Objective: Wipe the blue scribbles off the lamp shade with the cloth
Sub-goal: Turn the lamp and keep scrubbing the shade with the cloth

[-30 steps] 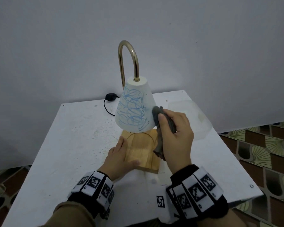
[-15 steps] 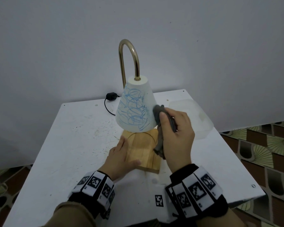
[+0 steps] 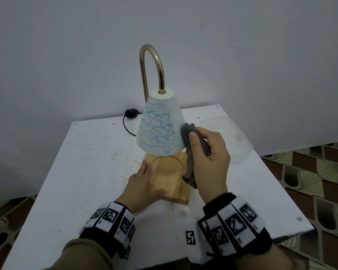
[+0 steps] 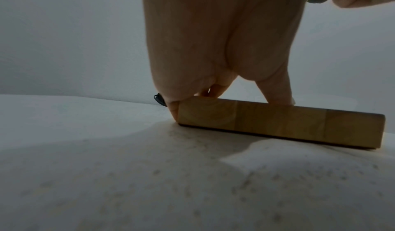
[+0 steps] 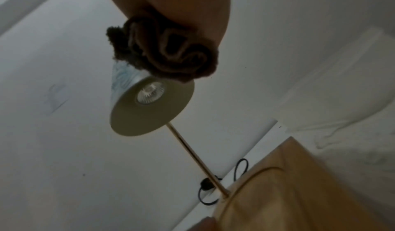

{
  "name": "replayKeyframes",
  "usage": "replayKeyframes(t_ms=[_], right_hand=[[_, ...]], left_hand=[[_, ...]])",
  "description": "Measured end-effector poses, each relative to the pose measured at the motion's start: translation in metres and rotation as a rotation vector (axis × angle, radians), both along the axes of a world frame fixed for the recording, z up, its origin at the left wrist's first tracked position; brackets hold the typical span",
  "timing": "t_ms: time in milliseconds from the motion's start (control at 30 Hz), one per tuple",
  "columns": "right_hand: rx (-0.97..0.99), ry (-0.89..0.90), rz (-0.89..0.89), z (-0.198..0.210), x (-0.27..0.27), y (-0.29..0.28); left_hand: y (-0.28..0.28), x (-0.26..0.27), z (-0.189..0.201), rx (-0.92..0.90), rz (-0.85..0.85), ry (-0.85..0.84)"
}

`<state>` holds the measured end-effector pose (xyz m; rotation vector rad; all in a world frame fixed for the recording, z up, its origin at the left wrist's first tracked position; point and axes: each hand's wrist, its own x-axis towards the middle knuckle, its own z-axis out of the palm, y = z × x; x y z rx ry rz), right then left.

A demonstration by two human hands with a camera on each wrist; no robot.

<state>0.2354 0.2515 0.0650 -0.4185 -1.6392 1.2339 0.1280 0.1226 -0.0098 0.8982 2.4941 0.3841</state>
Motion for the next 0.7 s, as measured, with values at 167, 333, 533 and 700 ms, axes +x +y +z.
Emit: replayKeyframes(t_ms=[167,333,533,700], right_hand=[[0.024,0.081,0.049,0.011,-0.001,-0.016],[0.222,0.018,0.084,-0.007,0.011,-0.015],[0.101,-0.037,0.002,-0.009,0.004,0.008],[0.011,0.071,0.032,0.014,-0.007,-0.003]], left_hand=[[0.0,-0.003,-0.003,-0.002,-0.006,0.005],[0.0,-0.002,-0.003,0.004,0.0,-0.005],[-0.001,-0.002,-0.003,0.027,0.011,-0.021],[0.0,-0.002,-0.003,0.008,0.009,-0.013]])
